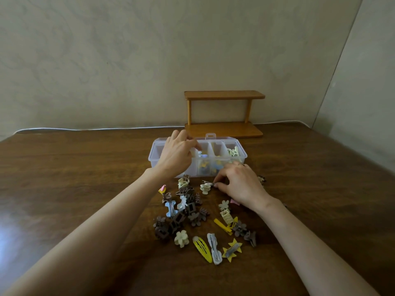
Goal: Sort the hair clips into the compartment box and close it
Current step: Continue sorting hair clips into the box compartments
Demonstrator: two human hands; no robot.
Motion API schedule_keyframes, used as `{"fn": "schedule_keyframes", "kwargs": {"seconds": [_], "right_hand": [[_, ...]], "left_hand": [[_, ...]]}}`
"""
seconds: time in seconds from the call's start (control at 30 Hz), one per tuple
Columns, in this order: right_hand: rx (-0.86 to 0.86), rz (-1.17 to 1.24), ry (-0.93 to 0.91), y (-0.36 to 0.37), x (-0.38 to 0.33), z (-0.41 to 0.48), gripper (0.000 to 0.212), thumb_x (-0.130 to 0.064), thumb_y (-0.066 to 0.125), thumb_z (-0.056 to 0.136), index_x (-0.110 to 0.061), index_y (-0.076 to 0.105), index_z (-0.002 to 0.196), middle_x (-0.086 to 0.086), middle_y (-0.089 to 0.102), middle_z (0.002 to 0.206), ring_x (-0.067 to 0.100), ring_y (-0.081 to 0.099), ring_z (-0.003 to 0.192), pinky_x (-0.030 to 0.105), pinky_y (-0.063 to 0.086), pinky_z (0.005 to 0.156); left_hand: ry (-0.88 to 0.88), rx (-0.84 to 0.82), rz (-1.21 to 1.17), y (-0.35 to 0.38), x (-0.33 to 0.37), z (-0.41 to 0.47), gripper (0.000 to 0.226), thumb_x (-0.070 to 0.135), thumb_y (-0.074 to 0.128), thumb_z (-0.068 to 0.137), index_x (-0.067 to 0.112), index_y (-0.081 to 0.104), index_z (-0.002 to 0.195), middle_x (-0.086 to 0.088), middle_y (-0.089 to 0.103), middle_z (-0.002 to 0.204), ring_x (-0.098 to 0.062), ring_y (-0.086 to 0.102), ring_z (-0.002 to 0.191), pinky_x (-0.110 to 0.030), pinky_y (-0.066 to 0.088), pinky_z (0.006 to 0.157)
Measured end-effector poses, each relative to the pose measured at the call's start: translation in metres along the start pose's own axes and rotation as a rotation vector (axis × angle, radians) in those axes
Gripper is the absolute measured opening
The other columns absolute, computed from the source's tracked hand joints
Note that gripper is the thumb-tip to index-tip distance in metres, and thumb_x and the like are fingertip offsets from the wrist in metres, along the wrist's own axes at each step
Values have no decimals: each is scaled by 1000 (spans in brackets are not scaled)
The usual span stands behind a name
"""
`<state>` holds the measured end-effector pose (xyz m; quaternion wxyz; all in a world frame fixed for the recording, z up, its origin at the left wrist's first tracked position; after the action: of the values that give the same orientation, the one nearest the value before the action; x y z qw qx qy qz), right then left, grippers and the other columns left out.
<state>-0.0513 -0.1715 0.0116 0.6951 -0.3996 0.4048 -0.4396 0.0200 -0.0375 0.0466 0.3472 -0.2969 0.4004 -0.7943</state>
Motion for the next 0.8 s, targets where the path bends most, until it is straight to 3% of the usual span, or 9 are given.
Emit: {"fn": "schedule_keyframes", "kwargs": {"seconds": [0.17, 0.27, 0.4, 0.63, 0.8], "right_hand": [[24, 37, 27, -3, 4, -2, 15, -35, 63, 86, -24, 71, 93, -5, 65, 100, 14, 52, 104, 32, 37, 92], [29, 45, 28, -2, 5, -2, 15, -36, 64, 86, -24, 72, 90, -5, 66, 96, 13, 53, 99, 33, 39, 90], [39, 117, 36, -5, 7, -2, 14, -34, 64, 86, -22, 72, 88, -6, 66, 92, 11, 55, 94, 33, 42, 87], [188, 451, 137, -21, 15, -3, 8, -19, 68, 84, -15, 73, 88, -5, 69, 84, 5, 61, 80, 21, 49, 72], [285, 467, 191, -32, 13, 0, 10, -19, 64, 87, -13, 71, 92, -6, 65, 82, 4, 58, 73, 10, 46, 62]], "left_hand": [[-5, 86, -66, -11, -2, -9, 39, -9, 40, 84, 14, 67, 101, -8, 54, 114, -25, 42, 107, -32, 35, 87], [-14, 138, -76, -20, -6, -22, 28, -3, 49, 86, 14, 67, 97, -5, 55, 111, -23, 43, 107, -26, 32, 85], [-26, 125, -95, -29, -12, -40, 17, 7, 55, 89, 15, 67, 98, -3, 56, 109, -20, 44, 106, -29, 40, 82], [-63, 63, -122, -33, -20, -59, 17, 14, 52, 92, 18, 64, 102, 2, 54, 108, -6, 43, 92, -23, 36, 72], [-62, 106, -122, -40, -21, -60, 9, 14, 57, 88, 17, 63, 95, 3, 53, 101, -7, 50, 86, -22, 41, 69]]}}
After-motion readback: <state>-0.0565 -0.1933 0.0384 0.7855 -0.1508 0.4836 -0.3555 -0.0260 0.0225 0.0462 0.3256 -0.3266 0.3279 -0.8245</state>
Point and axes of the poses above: each hand's wrist, its own z-axis towards the middle knuckle, its own y-axis out of the palm, x = y × z, the point moved 6 cm from there along z, towards the middle knuckle
